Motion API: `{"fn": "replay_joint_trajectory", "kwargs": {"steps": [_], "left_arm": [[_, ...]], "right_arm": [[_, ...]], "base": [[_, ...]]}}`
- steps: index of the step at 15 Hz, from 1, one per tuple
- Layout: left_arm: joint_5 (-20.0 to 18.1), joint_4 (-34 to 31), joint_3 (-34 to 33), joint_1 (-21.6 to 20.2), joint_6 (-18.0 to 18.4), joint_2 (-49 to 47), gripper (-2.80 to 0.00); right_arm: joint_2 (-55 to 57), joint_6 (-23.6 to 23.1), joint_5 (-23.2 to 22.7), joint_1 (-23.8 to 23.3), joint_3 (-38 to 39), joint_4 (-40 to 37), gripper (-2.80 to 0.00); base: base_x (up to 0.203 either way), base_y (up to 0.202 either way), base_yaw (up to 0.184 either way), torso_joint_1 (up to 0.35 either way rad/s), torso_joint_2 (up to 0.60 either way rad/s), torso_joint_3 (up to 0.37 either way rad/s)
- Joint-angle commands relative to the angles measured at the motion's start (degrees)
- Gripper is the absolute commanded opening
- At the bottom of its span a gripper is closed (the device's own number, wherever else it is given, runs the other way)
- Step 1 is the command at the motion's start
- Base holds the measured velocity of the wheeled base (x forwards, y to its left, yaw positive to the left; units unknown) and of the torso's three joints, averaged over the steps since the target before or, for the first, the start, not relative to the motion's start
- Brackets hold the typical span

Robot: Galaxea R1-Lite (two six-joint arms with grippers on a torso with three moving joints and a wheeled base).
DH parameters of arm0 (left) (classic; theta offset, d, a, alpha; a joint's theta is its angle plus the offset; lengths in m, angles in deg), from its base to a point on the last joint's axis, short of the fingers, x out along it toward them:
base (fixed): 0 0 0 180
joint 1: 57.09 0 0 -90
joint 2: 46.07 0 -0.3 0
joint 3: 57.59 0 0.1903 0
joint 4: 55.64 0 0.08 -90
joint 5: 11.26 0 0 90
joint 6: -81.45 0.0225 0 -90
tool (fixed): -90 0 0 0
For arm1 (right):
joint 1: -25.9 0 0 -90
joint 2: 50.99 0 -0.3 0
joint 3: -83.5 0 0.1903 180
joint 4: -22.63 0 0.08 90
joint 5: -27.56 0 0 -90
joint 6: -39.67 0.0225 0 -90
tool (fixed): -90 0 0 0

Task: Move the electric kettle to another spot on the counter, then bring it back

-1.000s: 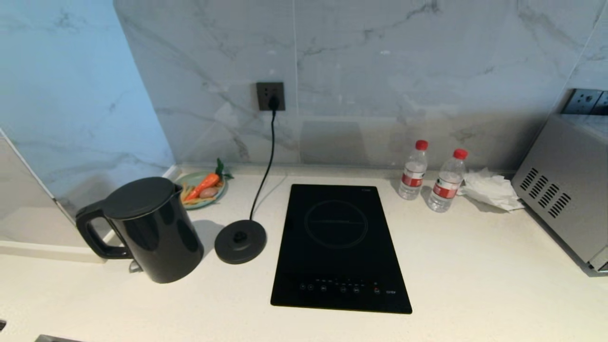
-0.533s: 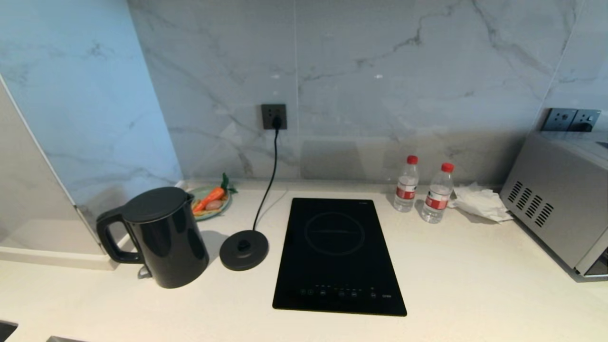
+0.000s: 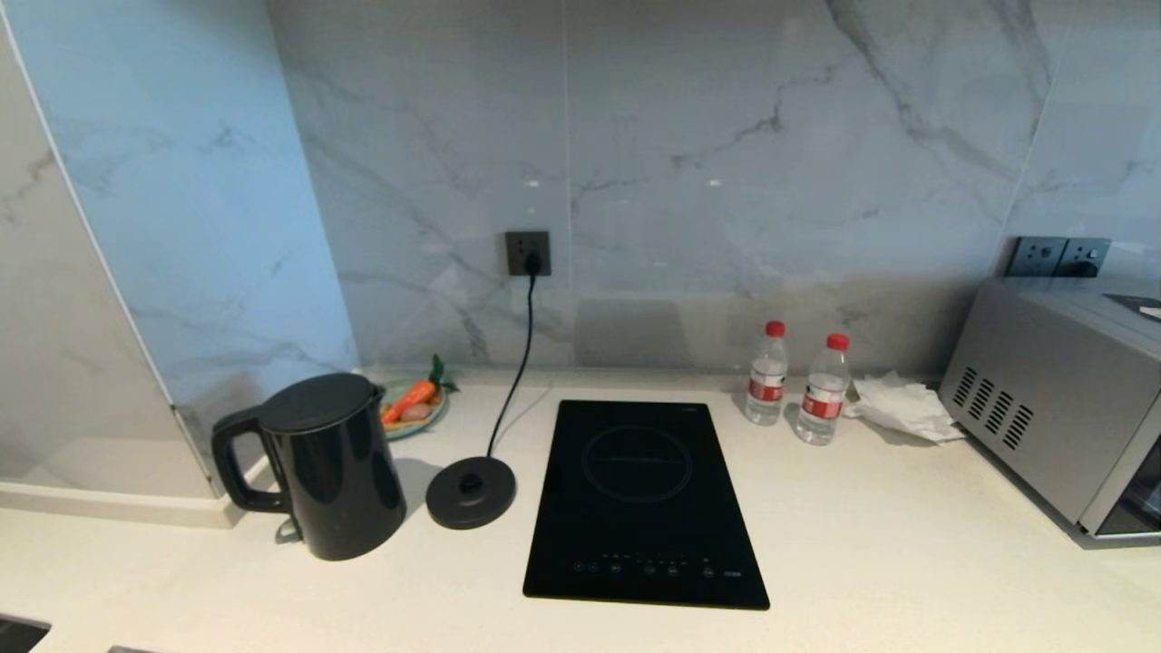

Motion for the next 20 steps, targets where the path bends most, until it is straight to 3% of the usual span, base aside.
{"fn": "replay_joint_trajectory", "kwargs": {"steps": [1,20], "left_arm": [[0.1,0.0,0.0,0.0,0.0,-0.1,-2.8],[0.1,0.0,0.0,0.0,0.0,-0.1,-2.8]], "right_arm": [[0.0,0.0,0.0,0.0,0.0,0.0,-2.8],[0.0,0.1,0.0,0.0,0.0,0.0,-2.8]], "base": [[0.0,0.0,0.0,0.004,0.0,0.027],[0.0,0.0,0.0,-0.013,0.03,-0.011]]}}
